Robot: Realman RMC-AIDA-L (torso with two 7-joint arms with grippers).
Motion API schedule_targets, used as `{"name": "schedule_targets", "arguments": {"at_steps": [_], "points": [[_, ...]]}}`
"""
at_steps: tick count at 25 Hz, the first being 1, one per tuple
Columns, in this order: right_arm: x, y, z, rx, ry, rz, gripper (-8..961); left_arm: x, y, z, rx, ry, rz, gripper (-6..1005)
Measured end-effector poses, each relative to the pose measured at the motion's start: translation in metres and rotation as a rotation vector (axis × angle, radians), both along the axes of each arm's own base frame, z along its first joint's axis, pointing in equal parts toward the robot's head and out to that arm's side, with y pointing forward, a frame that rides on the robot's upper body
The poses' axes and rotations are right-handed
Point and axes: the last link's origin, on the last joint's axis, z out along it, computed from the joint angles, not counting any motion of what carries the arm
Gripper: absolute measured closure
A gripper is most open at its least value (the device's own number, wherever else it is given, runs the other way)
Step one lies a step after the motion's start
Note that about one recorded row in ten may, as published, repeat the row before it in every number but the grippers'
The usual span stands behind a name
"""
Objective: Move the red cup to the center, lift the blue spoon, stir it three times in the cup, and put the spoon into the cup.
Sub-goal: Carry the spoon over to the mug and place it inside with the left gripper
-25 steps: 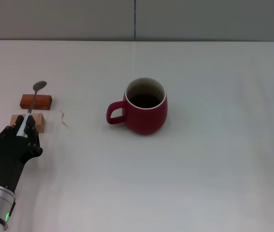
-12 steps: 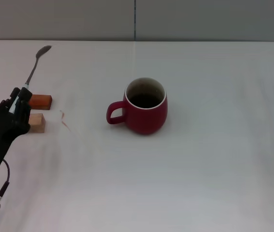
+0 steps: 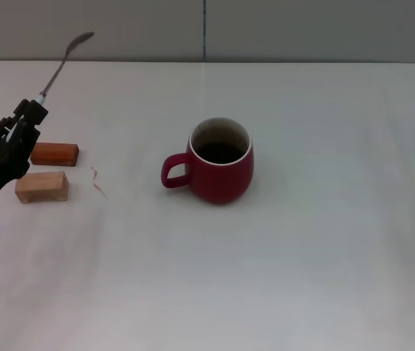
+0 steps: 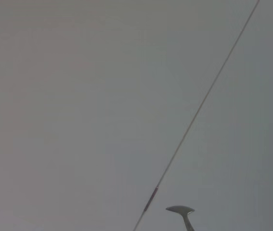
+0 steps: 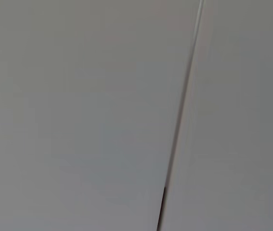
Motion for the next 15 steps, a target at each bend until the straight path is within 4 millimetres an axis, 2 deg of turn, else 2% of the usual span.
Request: {"name": "schedule_targets", "arguments": {"at_steps": [4,6,7,8,9,11,12,13,14,15], "points": [[0.001,-0.002,-0.001,0.001,0.001,-0.001,223,0.004,0.006,0.016,-0.013,0.002,-0.069,832],[0.001,-0.002,-0.001,0.002,0.001,-0.002,223,0.007,0.012,0.029,-0.016,0.016,-0.109,832],[0.002,-0.003,-0.001,0.003,0.001,-0.002,223,0.01,0.018,0.042,-0.025,0.026,-0.136,832],[0.002,-0.003,-0.001,0.003,0.001,-0.002,223,0.01,0.018,0.042,-0.025,0.026,-0.136,832],[0.002,-0.004,-0.001,0.003,0.002,-0.004,223,0.013,0.026,0.058,-0.035,0.036,-0.161,832],[0.002,-0.004,-0.001,0.003,0.003,-0.004,223,0.015,0.029,0.063,-0.039,0.04,-0.17,832],[0.003,-0.005,-0.001,0.003,0.003,-0.005,223,0.02,0.036,0.08,-0.046,0.066,-0.201,832],[0.003,-0.005,-0.001,0.003,0.003,-0.005,222,0.02,0.036,0.08,-0.046,0.066,-0.201,832],[0.004,-0.006,-0.001,0.004,0.003,-0.007,222,0.025,0.04,0.092,-0.051,0.092,-0.225,832],[0.004,-0.006,-0.001,0.004,0.003,-0.007,222,0.025,0.04,0.092,-0.051,0.092,-0.225,832]]}}
